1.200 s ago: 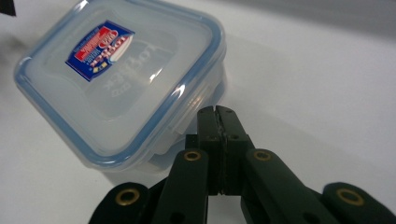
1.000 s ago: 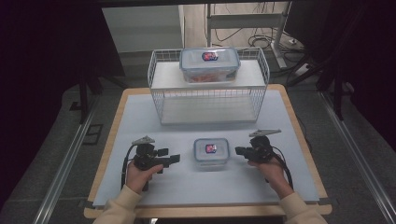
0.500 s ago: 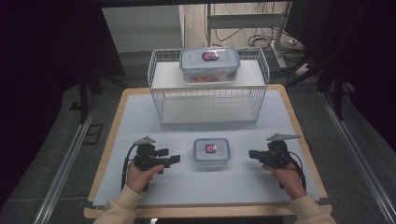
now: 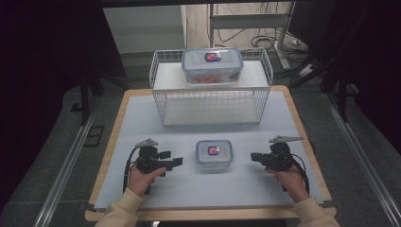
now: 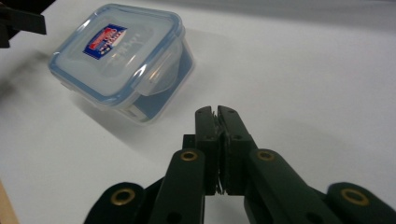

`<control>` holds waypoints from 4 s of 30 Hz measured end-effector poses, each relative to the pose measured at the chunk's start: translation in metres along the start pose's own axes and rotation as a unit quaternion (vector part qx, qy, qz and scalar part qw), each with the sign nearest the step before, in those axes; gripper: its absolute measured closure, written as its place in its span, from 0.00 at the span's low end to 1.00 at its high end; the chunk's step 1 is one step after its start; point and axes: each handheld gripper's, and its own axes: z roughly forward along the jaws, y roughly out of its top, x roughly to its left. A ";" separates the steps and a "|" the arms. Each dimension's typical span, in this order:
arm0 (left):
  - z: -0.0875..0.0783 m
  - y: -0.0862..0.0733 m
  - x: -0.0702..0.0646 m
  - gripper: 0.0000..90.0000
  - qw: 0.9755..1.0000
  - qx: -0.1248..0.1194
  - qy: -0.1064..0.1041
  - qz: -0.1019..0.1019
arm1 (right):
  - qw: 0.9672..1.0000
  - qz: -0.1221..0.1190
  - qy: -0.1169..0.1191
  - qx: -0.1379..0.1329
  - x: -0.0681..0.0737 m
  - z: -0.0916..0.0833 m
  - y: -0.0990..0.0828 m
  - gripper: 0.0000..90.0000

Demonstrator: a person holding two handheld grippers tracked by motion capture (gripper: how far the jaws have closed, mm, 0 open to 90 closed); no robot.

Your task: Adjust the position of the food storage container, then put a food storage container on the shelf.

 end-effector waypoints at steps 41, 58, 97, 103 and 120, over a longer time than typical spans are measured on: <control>0.071 0.027 -0.012 0.22 0.993 0.031 -0.077 -0.084 | 0.990 0.068 0.123 0.022 0.013 0.068 0.032 0.29; 0.077 0.020 -0.017 0.40 0.991 0.038 -0.089 -0.090 | 0.985 0.079 0.146 0.044 0.015 0.069 0.027 0.39; 0.053 0.004 -0.037 0.57 0.997 -0.008 -0.073 -0.030 | 0.988 0.058 0.141 -0.004 0.029 0.044 0.014 0.57; 0.053 0.004 -0.038 0.57 0.997 -0.011 -0.073 -0.027 | 0.989 0.054 0.140 -0.009 0.030 0.043 0.015 0.57; 0.044 0.011 -0.045 0.57 0.998 -0.023 -0.064 -0.002 | 0.989 0.036 0.140 -0.027 0.034 0.036 0.020 0.57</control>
